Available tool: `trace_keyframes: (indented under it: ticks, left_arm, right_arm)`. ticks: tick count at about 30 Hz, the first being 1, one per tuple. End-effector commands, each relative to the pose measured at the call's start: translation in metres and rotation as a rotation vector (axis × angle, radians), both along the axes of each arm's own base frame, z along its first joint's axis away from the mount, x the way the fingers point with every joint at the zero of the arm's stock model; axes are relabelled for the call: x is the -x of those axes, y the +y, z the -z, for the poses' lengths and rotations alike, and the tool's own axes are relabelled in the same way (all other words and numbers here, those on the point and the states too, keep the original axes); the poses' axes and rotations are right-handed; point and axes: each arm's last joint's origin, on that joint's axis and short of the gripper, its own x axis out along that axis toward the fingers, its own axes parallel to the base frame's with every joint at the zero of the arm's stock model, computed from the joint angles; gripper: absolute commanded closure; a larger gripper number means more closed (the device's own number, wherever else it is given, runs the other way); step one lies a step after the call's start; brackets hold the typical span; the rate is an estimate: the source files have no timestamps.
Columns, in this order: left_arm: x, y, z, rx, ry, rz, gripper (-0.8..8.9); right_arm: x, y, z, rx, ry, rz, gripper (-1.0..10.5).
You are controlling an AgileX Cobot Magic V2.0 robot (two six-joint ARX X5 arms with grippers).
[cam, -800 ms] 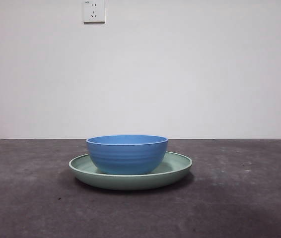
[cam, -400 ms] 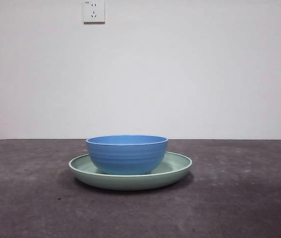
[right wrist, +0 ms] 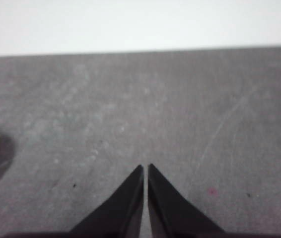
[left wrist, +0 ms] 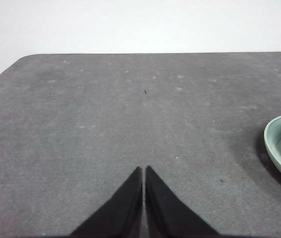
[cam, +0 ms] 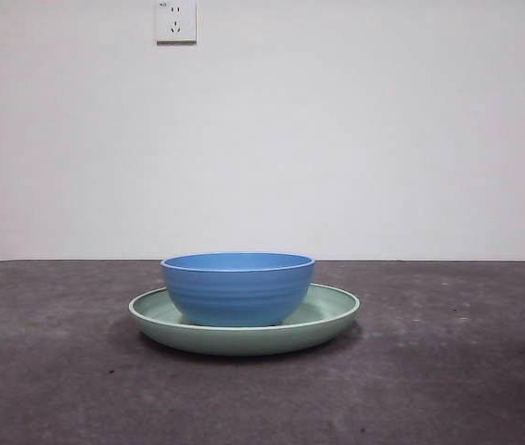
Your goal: Pick up the blue bowl, put it on the green plate, put it on desk
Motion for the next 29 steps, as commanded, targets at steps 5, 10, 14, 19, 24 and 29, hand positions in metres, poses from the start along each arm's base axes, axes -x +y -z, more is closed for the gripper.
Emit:
trace_keyframes:
  ticks: [5, 10, 14, 19, 24, 29]
  left_arm:
    - [-0.0012, 0.0003, 0.0054, 0.005, 0.003, -0.007, 8.04]
    - [-0.0012, 0.0003, 0.0054, 0.005, 0.003, -0.007, 8.04]
    - [-0.0012, 0.0003, 0.0054, 0.005, 0.003, -0.007, 8.04]
    - [-0.0012, 0.0003, 0.0054, 0.005, 0.003, -0.007, 8.04]
    - [-0.0012, 0.0003, 0.0054, 0.005, 0.003, -0.007, 8.04]
    - [-0.0012, 0.0003, 0.0054, 0.005, 0.003, -0.007, 8.04]
  right_arm:
    - [-0.0004, -0.0002, 0.0017, -0.042, 0.003, 0.007, 9.4]
    - [-0.0004, -0.0001, 0.0004, -0.042, -0.007, 0.006, 9.4]
    - [-0.0004, -0.0001, 0.0004, -0.042, -0.007, 0.006, 9.4]
    - [-0.0004, -0.0001, 0.0004, -0.042, -0.007, 0.006, 9.4]
    - [-0.0004, -0.0001, 0.0004, -0.042, -0.007, 0.006, 9.4]
    - [-0.0004, -0.0001, 0.0004, -0.042, -0.007, 0.006, 9.4]
